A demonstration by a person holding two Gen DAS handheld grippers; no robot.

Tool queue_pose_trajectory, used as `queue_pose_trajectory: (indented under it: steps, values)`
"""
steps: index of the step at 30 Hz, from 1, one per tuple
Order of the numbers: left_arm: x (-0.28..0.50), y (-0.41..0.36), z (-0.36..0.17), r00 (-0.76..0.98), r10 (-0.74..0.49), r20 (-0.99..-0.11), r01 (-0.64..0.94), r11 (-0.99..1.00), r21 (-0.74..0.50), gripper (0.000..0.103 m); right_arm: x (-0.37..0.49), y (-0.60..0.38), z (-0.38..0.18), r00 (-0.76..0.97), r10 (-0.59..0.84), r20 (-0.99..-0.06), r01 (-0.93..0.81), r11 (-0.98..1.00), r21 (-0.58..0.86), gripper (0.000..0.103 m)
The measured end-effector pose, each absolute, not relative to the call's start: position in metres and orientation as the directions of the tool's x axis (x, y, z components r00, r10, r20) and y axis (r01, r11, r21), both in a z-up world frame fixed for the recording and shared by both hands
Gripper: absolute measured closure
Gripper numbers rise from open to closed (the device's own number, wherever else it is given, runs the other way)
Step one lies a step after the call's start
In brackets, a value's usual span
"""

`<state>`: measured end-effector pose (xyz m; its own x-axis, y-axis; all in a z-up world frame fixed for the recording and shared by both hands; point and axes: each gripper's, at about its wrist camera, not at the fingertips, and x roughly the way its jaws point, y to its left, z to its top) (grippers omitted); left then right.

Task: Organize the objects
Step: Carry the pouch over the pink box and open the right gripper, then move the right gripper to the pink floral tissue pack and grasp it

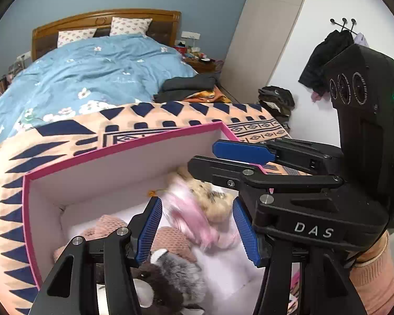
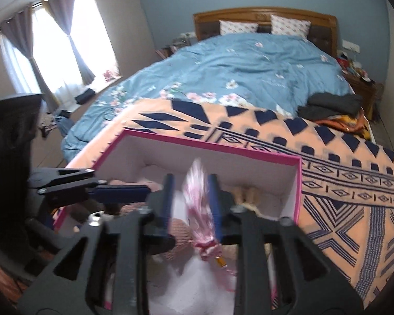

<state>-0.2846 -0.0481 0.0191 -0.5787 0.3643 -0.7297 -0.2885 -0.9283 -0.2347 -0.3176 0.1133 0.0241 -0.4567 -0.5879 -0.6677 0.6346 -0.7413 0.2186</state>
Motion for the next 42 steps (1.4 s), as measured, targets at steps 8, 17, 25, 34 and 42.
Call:
queue_pose_trajectory:
  steps: [8, 17, 25, 34, 42]
  values:
    - [-0.271, -0.048, 0.017, -0.609, 0.339, -0.718, -0.292, -0.936, -0.195, 0.045, -0.311, 0.124, 0.017, -0.453, -0.582, -0.675, 0.634, -0.743, 0.215, 0.063]
    - [-0.224, -0.048, 0.036, -0.676, 0.381, -0.631, -0.352, -0.919, -0.178, 0.037, -0.277, 0.150, 0.029, -0.454, -0.643, -0.617, 0.661, -0.707, 0.251, 0.063]
    - [-0.156, -0.042, 0.047, -0.704, 0.446, -0.553, -0.449, -0.882, -0.139, 0.032, -0.216, 0.179, 0.043, -0.449, -0.703, -0.551, 0.719, -0.650, 0.244, 0.060]
    - [-0.097, -0.018, 0.017, -0.663, 0.494, -0.563, -0.535, -0.838, -0.105, 0.030, -0.150, 0.212, 0.008, -0.432, -0.691, -0.580, 0.736, -0.641, 0.216, 0.058]
    - [-0.096, -0.005, -0.042, -0.554, 0.483, -0.678, -0.499, -0.845, -0.194, 0.030, -0.141, 0.227, -0.055, -0.377, -0.640, -0.669, 0.656, -0.694, 0.295, 0.058]
